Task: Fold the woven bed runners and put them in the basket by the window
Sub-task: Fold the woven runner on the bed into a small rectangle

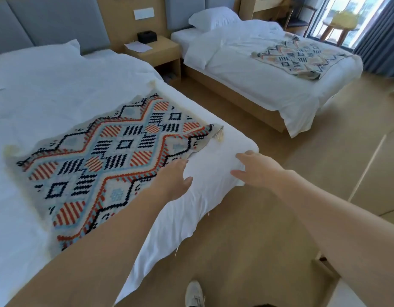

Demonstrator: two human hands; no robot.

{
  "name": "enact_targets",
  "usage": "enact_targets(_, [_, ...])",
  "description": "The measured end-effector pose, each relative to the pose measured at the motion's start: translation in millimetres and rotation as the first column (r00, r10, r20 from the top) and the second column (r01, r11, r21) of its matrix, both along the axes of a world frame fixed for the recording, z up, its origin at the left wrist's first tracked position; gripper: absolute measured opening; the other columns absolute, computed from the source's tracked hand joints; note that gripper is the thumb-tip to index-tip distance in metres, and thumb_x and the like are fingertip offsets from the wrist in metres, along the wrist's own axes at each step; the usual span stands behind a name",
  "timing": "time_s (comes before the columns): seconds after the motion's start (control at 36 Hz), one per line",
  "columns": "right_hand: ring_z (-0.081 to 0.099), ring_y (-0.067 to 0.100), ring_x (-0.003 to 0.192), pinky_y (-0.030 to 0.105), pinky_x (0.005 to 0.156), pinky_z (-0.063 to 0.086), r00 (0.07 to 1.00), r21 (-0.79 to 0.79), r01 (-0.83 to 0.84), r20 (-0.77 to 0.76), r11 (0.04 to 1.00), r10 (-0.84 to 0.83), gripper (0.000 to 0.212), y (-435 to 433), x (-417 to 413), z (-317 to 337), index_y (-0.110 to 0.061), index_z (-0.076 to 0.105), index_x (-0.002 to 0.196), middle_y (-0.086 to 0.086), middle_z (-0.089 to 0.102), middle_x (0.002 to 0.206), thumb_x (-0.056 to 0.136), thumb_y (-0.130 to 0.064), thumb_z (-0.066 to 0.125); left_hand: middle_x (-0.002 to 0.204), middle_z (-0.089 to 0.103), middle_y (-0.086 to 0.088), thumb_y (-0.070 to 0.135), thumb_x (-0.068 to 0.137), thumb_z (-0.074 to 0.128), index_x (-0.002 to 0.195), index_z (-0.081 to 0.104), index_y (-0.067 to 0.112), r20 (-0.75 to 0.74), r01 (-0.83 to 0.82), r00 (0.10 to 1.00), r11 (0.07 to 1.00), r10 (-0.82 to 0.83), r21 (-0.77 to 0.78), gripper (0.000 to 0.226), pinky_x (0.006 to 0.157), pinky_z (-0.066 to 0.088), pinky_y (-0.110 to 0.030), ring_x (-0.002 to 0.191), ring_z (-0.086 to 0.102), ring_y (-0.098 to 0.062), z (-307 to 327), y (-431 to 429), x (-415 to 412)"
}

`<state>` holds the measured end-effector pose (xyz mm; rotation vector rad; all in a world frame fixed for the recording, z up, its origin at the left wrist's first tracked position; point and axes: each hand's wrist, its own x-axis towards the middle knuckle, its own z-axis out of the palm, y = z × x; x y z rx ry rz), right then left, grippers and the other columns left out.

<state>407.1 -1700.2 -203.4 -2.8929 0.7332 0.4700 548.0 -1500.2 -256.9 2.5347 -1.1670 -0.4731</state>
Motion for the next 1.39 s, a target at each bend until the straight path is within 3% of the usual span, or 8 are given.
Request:
enact_targets(0.44, [0.049,0.029,0.124,0.041,0.099,0.044,0.97,0.048,-0.232,-0.068,0.971,0.235,0.062,-115.2,158.9,-45.7,-0.019,0.03,0.148,0.008,0.039,0.147,0.097,-0.054,0.039,0.156,0.025,-0.008,0.033,0.098,0.045,0.149,0.021,0.009,-0.049,-0.181,0.982,0.981,0.185,0.076,0.062,0.115,0.021,-0.034,0.143,0.024,-0.022,-33.8,-83.6,111.0])
enact_targets(0.58, [0.054,0.029,0.117,0.042,0.094,0.048,0.944,0.102,-0.318,-0.054,0.943,0.325,0.057,-169.5,218.4,-61.1,-0.017,0.038,0.141,0.006,0.05,0.138,0.096,-0.051,0.043,0.154,0.03,-0.006,0.035,0.098,0.043,0.15,0.021,0.012,-0.049,-0.304,0.95,0.948,0.309,0.091,0.062,0.113,0.025,-0.035,0.141,0.027,-0.022,-42.7,-129.0,141.5])
enact_targets(0.78, [0.056,0.031,0.109,0.045,0.09,0.05,0.878,0.129,-0.444,-0.136,0.887,0.459,0.05,-230.4,306.5,-81.7,-0.02,0.046,0.134,0.007,0.053,0.127,0.095,-0.051,0.042,0.139,0.045,-0.011,0.029,0.096,0.043,0.134,0.041,0.006,-0.039,-0.46,0.883,0.878,0.468,0.131,0.044,0.103,0.035,-0.038,0.128,0.041,-0.025,-55.2,-189.9,192.1])
enact_targets(0.89, [0.057,0.028,0.102,0.041,0.088,0.051,0.857,0.17,-0.469,-0.152,0.867,0.493,0.052,-239.3,351.2,-101.1,-0.02,0.045,0.135,0.005,0.054,0.121,0.094,-0.052,0.043,0.15,0.034,-0.01,0.033,0.098,0.039,0.145,0.031,0.008,-0.048,-0.516,0.847,0.841,0.529,0.161,0.054,0.113,0.026,-0.041,0.138,0.03,-0.024,-77.6,-201.7,223.3])
enact_targets(1.03, [0.048,0.03,0.125,0.038,0.095,0.047,0.832,0.158,-0.508,-0.167,0.847,0.53,0.061,-242.5,406.0,-127.4,-0.017,0.031,0.148,0.01,0.04,0.147,0.097,-0.05,0.041,0.157,0.022,-0.005,0.04,0.1,0.032,0.149,0.022,0.011,-0.05,-0.569,0.807,0.798,0.588,0.2,0.058,0.117,0.018,-0.041,0.144,0.017,-0.02,-111.6,-203.7,279.7])
enact_targets(1.14, [0.048,0.028,0.124,0.039,0.096,0.047,0.856,0.159,-0.477,-0.139,0.864,0.498,0.056,-246.0,434.3,-156.1,-0.018,0.036,0.144,0.007,0.043,0.143,0.097,-0.047,0.045,0.157,0.02,-0.005,0.04,0.099,0.031,0.15,0.02,0.012,-0.036,-0.579,0.802,0.791,0.596,0.196,0.059,0.117,0.017,-0.043,0.144,0.017,-0.021,-139.1,-206.5,328.6])
enact_targets(1.28, [0.025,0.03,0.144,0.042,0.114,0.03,0.821,0.21,-0.475,-0.245,0.855,0.516,0.064,-239.8,477.9,-213.8,-0.016,0.022,0.152,0.01,0.018,0.16,0.099,-0.048,0.041,0.161,0.005,-0.003,0.04,0.101,0.027,0.152,0.007,0.015,-0.04,-0.575,0.794,0.772,0.606,0.271,0.06,0.12,0.007,-0.042,0.147,0.002,-0.019,-187.4,-216.2,380.5])
enact_targets(1.39, [0.013,0.029,0.148,0.044,0.118,0.021,0.809,0.258,-0.479,-0.239,0.839,0.536,0.066,-231.3,530.0,-278.4,-0.019,0.016,0.154,0.009,0.008,0.162,0.099,-0.049,0.039,0.161,-0.008,-0.004,0.043,0.101,0.02,0.152,-0.003,0.017,-0.047,-0.575,0.781,0.747,0.623,0.335,0.062,0.12,0.001,-0.044,0.147,-0.009,-0.02,-246.3,-222.5,423.2])
